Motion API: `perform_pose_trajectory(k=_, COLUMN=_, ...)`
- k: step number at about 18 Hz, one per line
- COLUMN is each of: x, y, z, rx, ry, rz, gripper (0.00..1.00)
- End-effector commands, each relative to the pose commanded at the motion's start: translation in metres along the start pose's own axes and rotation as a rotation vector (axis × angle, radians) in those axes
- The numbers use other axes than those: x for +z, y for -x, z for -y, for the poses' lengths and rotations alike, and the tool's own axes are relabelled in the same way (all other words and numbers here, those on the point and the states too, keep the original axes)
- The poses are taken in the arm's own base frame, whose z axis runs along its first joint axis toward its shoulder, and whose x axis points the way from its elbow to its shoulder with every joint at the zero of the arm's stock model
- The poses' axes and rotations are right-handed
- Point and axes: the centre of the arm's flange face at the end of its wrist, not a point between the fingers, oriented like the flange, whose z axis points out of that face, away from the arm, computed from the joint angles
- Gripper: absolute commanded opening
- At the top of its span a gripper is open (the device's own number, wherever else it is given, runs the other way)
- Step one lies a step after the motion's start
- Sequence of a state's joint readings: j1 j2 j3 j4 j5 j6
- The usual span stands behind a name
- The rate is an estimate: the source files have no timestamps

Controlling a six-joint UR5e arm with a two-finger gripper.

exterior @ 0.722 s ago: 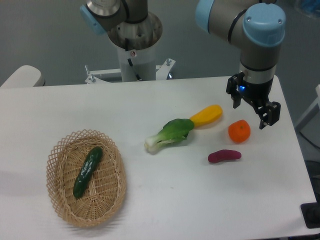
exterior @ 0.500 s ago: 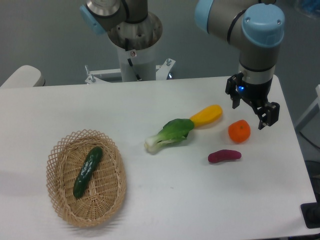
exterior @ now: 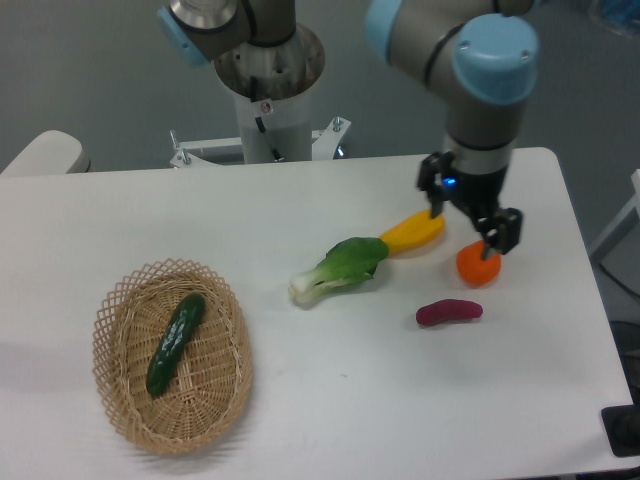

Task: Pick up the cucumber from the basket
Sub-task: 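Move the open gripper across the table toward the wicker basket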

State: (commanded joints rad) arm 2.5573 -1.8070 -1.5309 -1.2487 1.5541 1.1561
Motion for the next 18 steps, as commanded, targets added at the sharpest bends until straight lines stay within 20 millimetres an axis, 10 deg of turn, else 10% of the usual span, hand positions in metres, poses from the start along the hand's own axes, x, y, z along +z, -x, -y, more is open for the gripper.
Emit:
perform_pose_trajectory(k=9, x=0.018, y=-0.094, z=0.092, rx=-0.315, ry=-0.044, rz=-0.098, gripper=1.00)
perform_pose_trajectory(k=18, x=0.086, y=-0.177, z=0.152, rx=-0.291, ry=-0.032, rz=-0.200, gripper=1.00)
